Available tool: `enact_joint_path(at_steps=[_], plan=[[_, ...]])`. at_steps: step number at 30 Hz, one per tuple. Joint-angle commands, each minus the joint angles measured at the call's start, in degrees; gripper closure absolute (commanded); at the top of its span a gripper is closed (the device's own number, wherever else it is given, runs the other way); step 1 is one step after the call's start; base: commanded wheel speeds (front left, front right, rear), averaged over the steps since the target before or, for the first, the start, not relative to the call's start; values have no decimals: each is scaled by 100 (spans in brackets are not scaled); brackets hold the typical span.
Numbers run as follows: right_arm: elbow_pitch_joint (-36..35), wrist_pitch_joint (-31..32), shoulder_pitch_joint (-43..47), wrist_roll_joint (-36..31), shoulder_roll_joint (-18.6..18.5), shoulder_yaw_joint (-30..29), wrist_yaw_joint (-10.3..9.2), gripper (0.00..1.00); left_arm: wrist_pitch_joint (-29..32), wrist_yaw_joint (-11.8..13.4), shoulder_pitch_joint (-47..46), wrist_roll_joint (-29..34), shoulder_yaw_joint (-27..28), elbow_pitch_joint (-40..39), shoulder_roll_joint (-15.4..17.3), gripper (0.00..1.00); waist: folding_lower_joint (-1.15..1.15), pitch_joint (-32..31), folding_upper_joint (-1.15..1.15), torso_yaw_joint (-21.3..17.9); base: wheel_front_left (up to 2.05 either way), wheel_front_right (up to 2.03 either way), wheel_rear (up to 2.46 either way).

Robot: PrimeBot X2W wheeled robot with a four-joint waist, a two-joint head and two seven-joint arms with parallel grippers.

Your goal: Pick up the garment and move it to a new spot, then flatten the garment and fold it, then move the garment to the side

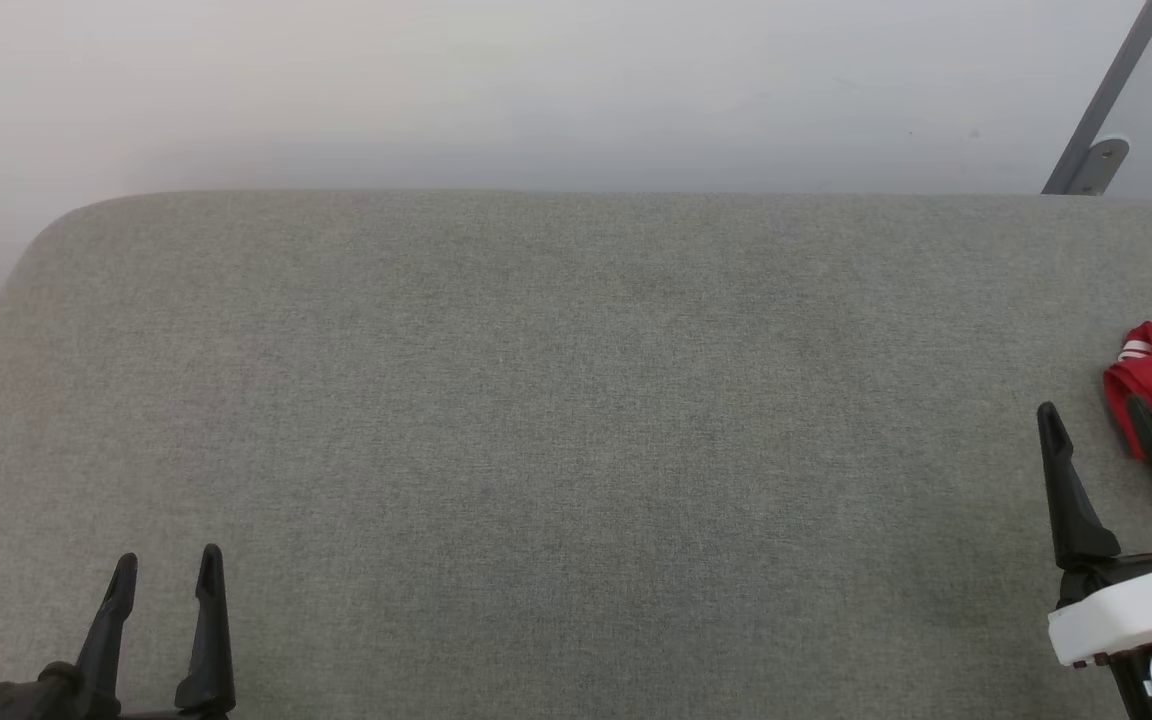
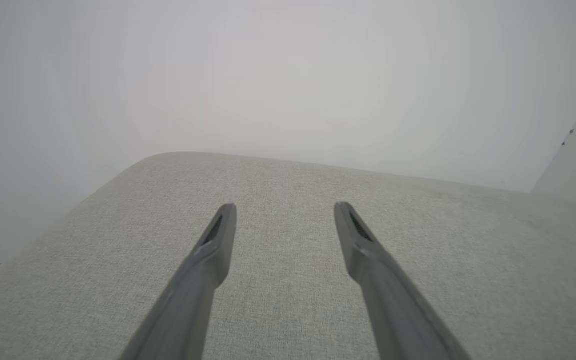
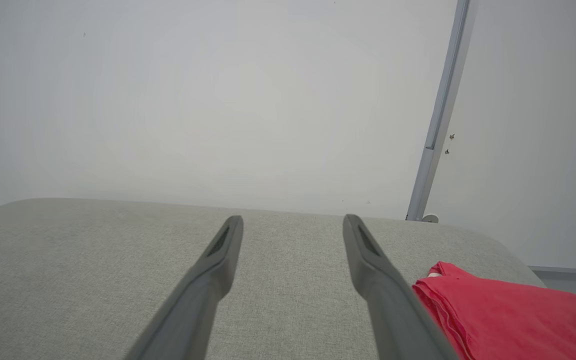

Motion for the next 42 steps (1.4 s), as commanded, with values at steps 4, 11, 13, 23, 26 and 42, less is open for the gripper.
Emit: enact_joint_path(at_steps=[4,11,13,23,26,42], plan=[[24,15,-35,-17,56,31,-3,0,-29,6,9,24,17,-49,6,0,0,-4,0,-26,0,0,0],[100,-10,-51,13,79,102,-3,0,-29,6,4,40,28,-88,12,0,0,13,0,-63,0,0,0],[97,-16,-51,20,76,104,-3,0,-29,6,-5,41,20,-100,14,0,0,31,0,-63,0,0,0],[93,-46,-92,1,119,122,-3,0,-29,6,-89,28,62,-138,36,0,0,112,0,-68,0,0,0],[199,-4,-5,6,163,150,0,100,11,-1,-23,19,13,4,-64,100,0,112,0,-68,0,0,0],[510,222,-111,1507,375,98,0,100,375,4,-345,-1532,-54,307,-158,100,0,72,0,-85,0,0,0]])
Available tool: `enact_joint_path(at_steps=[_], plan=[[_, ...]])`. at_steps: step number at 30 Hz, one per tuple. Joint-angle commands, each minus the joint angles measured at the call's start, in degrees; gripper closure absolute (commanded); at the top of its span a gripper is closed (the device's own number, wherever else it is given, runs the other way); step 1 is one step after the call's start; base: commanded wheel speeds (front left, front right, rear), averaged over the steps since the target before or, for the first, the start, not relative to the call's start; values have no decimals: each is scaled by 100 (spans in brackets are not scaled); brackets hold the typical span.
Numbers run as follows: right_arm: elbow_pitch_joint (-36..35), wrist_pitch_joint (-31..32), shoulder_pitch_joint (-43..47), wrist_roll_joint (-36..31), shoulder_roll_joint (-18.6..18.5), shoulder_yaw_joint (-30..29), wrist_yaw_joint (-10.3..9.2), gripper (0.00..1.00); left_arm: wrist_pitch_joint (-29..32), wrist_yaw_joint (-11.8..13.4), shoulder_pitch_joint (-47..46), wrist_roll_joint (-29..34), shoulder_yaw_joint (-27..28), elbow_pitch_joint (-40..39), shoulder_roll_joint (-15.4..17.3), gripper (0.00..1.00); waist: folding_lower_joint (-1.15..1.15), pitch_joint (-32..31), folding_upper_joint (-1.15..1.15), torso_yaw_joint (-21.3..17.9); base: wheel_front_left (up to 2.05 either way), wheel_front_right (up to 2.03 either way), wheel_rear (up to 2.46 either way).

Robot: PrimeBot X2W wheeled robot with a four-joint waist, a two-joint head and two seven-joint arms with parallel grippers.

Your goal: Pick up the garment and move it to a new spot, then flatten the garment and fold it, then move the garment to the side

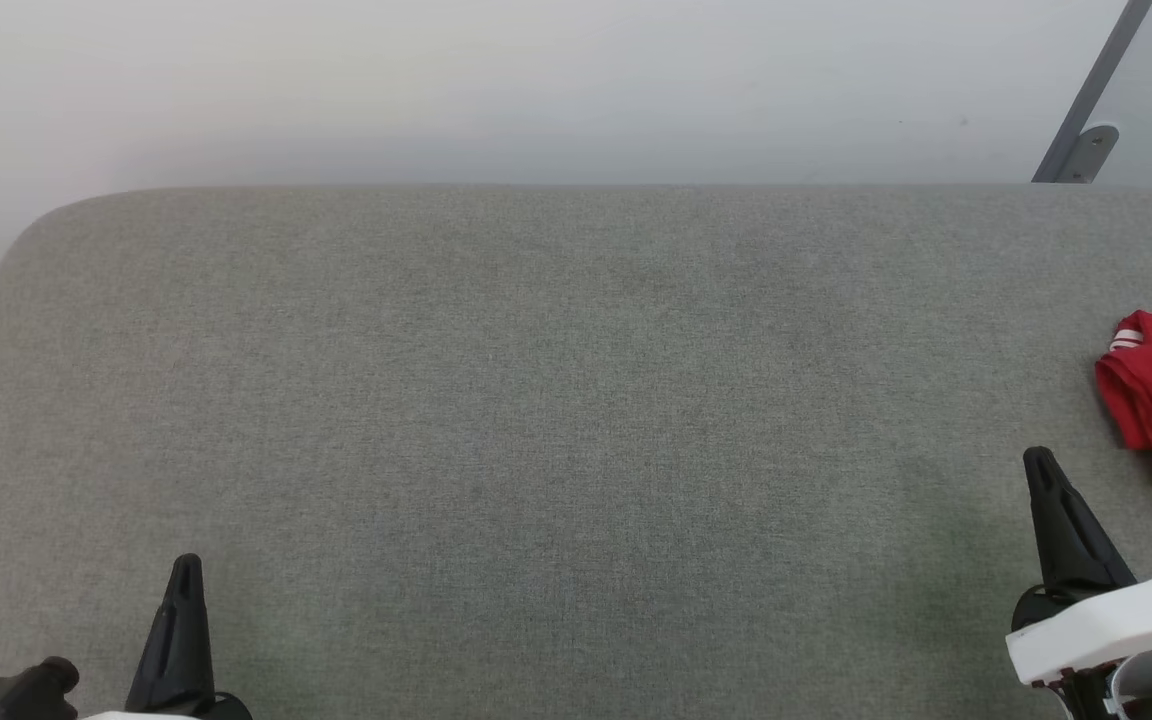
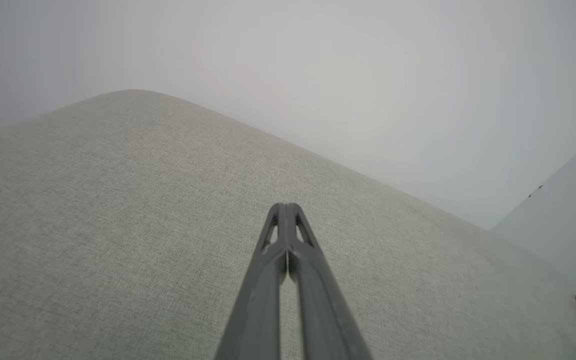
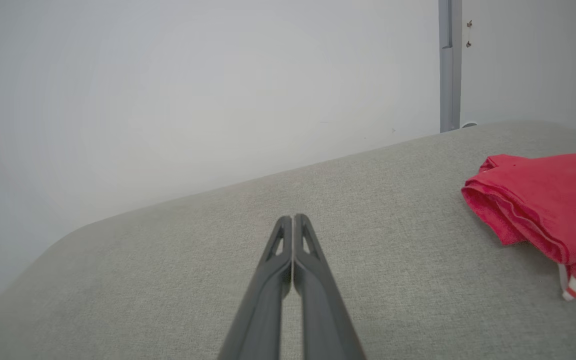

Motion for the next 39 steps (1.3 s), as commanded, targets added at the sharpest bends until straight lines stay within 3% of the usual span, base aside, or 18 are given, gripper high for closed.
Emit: enact_joint_path(at_steps=[1,39], plan=[[-45,40,-175,265,5,-35,0,100,55,4,-168,-271,4,-30,48,100,0,-5,0,-2,0,0,0],[446,455,-428,3071,354,-141,0,100,792,2,-781,-3103,-22,421,-120,100,0,-107,0,-45,0,0,0]])
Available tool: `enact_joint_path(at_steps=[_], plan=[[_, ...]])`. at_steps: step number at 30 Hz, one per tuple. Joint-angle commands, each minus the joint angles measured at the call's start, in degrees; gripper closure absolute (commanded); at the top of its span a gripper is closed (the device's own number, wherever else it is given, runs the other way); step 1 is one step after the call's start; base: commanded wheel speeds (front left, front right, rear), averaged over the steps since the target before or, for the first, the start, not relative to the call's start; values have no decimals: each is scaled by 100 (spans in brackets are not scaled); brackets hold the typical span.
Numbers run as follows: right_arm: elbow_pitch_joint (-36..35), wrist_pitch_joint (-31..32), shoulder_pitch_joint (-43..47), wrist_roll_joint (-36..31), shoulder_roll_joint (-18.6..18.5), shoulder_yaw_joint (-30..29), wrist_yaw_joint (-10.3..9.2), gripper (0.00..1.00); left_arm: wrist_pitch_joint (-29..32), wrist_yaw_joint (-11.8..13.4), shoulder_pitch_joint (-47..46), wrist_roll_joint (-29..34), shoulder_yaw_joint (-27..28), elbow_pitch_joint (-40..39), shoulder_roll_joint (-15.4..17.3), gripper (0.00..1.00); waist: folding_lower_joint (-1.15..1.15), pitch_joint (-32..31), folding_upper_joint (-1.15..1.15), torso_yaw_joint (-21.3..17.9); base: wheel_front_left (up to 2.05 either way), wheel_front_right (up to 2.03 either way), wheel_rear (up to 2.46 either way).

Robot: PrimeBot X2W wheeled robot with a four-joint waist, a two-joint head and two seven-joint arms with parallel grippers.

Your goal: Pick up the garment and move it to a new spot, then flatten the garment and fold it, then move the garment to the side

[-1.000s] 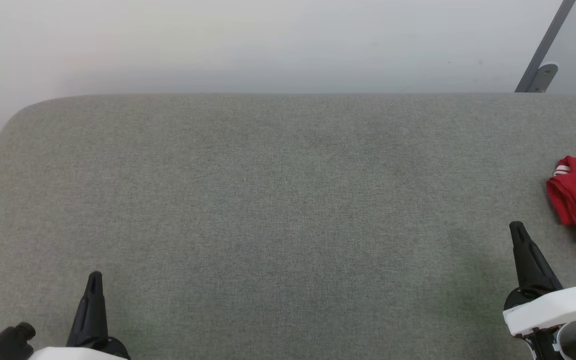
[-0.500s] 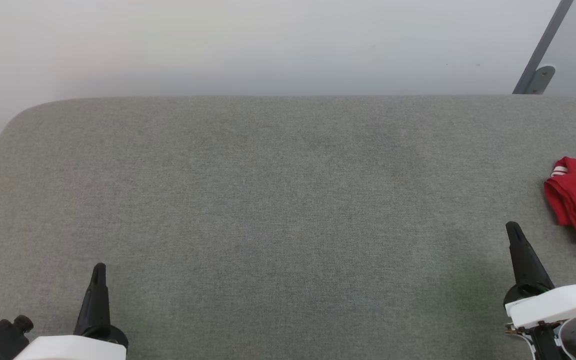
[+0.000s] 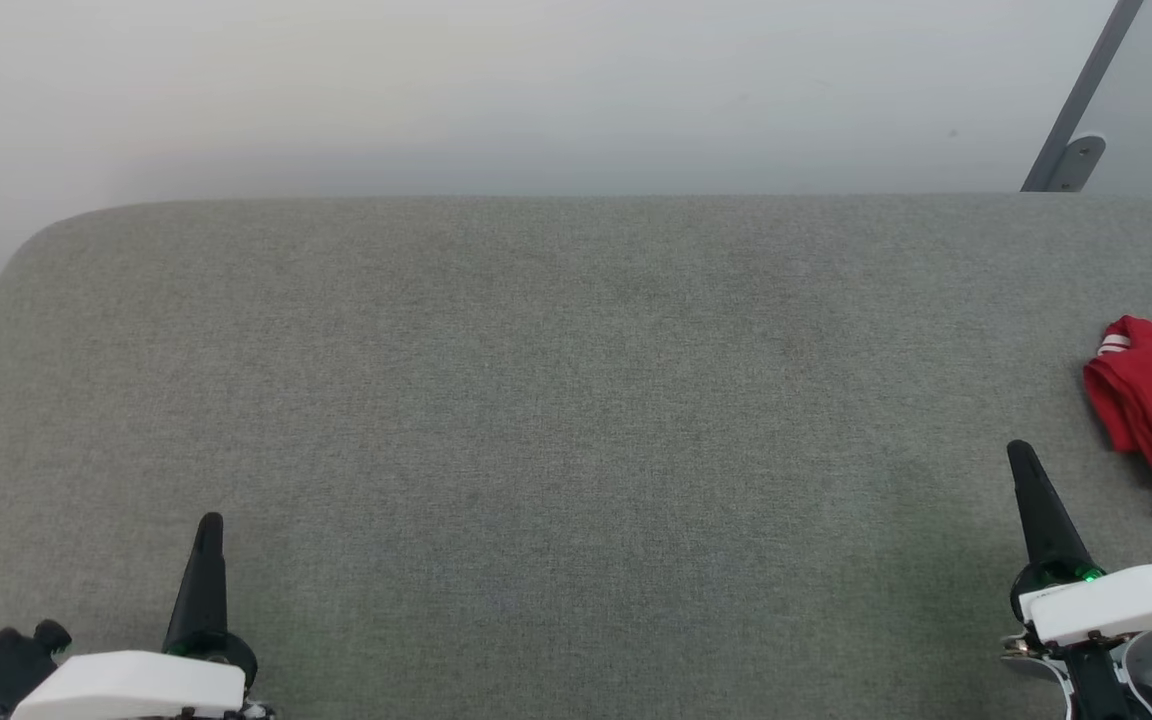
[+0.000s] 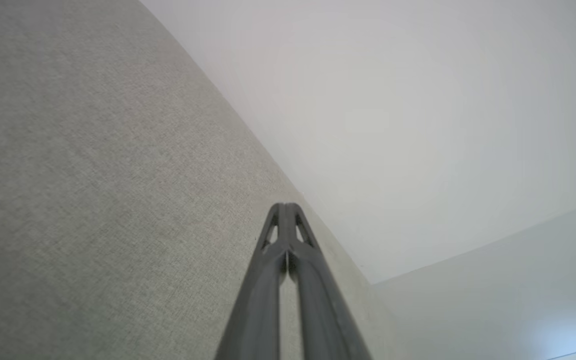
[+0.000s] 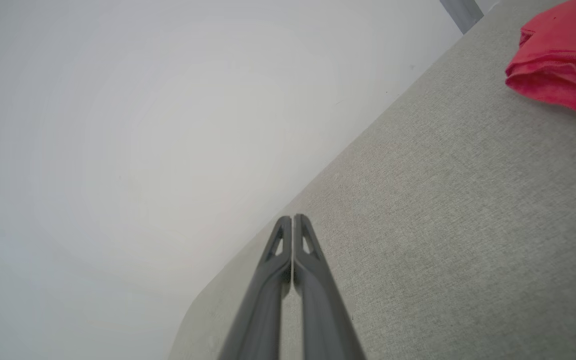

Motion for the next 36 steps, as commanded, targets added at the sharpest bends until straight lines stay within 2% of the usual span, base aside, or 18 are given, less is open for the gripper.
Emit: enact_joint_path(at_steps=[1,36], plan=[[-4,49,-122,211,14,-12,1,100,54,1,-154,-215,13,-13,17,100,0,-6,0,-3,0,0,0],[312,309,-284,1962,235,-86,0,100,564,1,-546,-1930,56,271,-139,100,0,-98,0,-41,0,0,0]])
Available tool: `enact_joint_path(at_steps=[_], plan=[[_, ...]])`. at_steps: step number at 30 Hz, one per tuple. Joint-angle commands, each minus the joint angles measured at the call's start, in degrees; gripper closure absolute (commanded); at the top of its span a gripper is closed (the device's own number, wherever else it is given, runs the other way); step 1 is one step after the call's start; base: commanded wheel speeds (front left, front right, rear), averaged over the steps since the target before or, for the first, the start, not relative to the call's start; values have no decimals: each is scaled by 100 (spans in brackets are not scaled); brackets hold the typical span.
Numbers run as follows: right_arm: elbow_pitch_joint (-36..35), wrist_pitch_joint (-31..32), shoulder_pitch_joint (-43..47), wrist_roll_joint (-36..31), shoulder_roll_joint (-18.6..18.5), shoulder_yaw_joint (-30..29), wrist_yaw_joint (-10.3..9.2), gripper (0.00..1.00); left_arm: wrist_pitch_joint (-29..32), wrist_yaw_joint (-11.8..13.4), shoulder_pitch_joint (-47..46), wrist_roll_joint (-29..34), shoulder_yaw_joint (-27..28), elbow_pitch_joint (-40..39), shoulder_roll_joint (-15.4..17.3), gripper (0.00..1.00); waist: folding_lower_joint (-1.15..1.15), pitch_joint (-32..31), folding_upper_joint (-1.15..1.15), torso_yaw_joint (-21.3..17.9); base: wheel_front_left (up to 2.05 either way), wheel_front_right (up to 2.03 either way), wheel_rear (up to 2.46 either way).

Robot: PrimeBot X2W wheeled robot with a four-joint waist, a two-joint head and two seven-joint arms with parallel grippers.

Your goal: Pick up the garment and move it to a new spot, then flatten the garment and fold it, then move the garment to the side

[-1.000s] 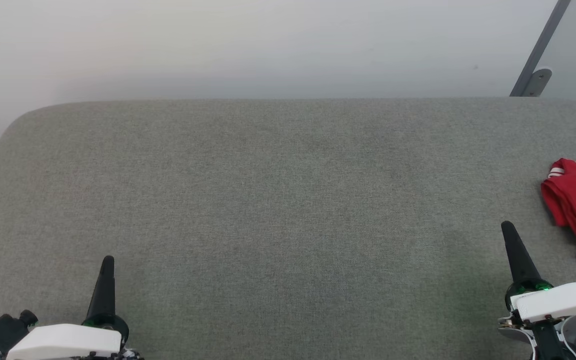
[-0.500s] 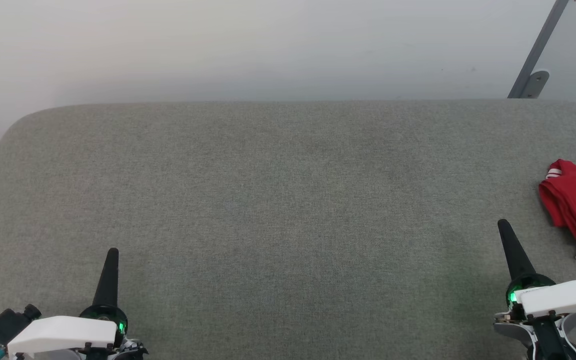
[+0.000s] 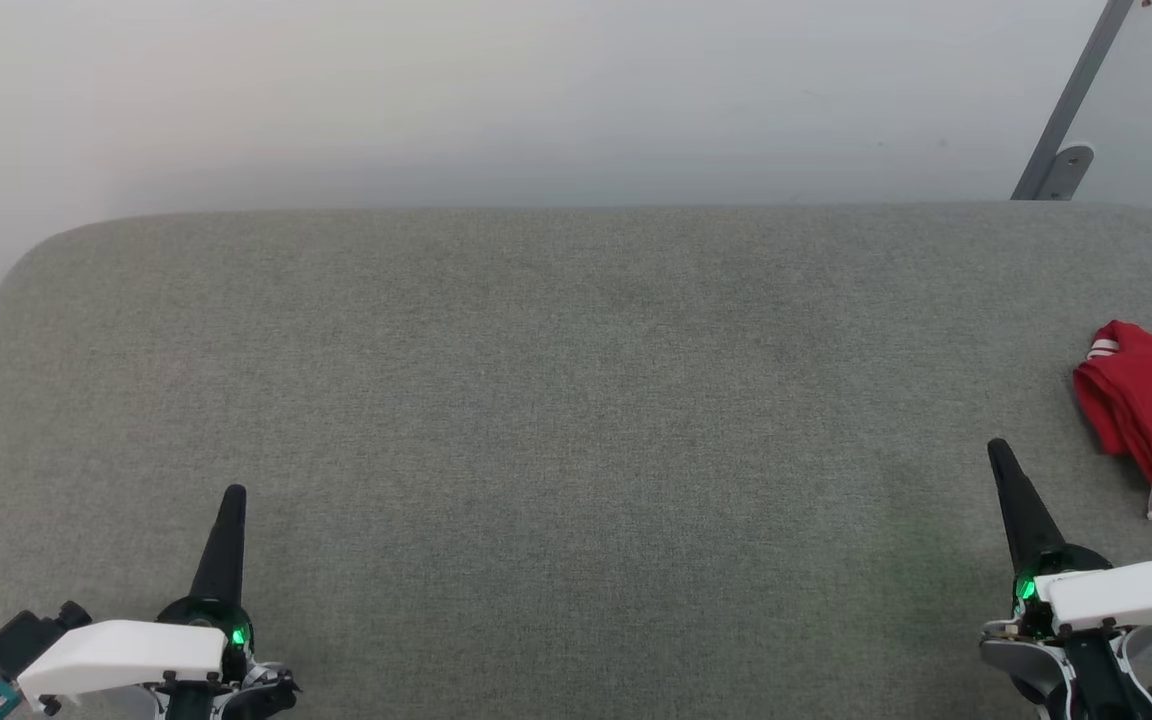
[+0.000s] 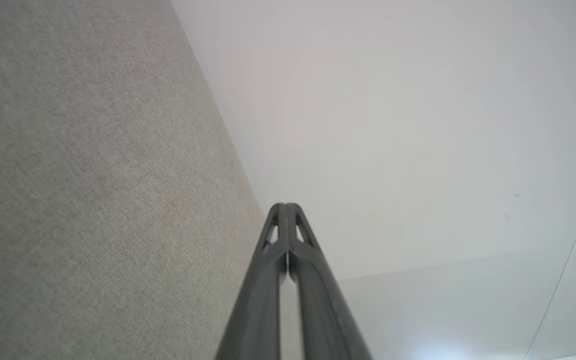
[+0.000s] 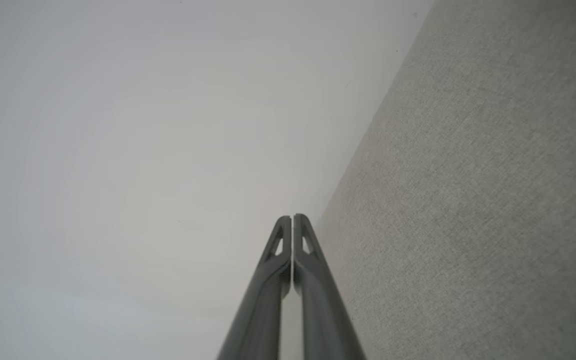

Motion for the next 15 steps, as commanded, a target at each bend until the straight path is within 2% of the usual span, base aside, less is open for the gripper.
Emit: enact_joint_path(at_steps=[1,15], plan=[[7,32,-104,140,15,-21,2,100,46,1,-136,-147,24,-10,-8,100,0,-4,0,-2,0,0,0],[104,124,-142,718,89,-46,2,100,230,2,-257,-699,44,93,-54,100,0,-42,0,-18,0,0,0]])
